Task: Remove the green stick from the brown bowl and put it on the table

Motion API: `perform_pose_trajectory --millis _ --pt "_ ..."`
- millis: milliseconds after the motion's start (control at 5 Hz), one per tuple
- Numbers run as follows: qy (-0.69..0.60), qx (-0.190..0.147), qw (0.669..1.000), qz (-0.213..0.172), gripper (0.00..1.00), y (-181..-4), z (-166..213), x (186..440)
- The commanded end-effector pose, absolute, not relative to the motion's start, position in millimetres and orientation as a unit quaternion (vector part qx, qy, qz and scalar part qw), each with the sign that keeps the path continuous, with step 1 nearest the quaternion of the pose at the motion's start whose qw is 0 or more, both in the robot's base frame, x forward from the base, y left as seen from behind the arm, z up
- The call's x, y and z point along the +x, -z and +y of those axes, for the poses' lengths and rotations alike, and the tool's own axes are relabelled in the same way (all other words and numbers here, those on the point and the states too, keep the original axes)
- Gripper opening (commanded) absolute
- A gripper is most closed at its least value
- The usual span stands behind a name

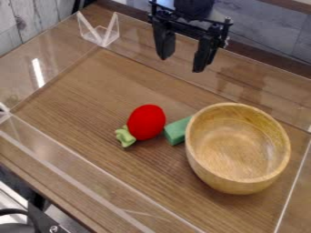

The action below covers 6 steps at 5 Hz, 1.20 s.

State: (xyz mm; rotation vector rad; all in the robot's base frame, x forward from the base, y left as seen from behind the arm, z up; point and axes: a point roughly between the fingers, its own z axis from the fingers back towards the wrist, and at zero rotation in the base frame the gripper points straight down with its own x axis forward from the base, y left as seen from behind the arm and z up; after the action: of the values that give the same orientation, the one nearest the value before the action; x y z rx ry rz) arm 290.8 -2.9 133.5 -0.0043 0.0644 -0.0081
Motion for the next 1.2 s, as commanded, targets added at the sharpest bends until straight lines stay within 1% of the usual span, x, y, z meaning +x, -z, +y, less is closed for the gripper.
perform_pose_trajectory --millis 0,200,400,600,1000 --pt "0.0 -0.005 0.999 0.048 1.0 -121.8 -1 284" --pt "-0.026 -0.014 0.998 0.047 1.0 -114.2 -24 281" --pt "-0.097 -0.028 0.994 0.037 1.0 -110.4 -50 286" --pt "-0.185 -0.047 0.981 0.026 1.0 -105.1 -73 294" --pt "-0.335 -0.078 0.939 0.006 1.0 -80.8 -93 310"
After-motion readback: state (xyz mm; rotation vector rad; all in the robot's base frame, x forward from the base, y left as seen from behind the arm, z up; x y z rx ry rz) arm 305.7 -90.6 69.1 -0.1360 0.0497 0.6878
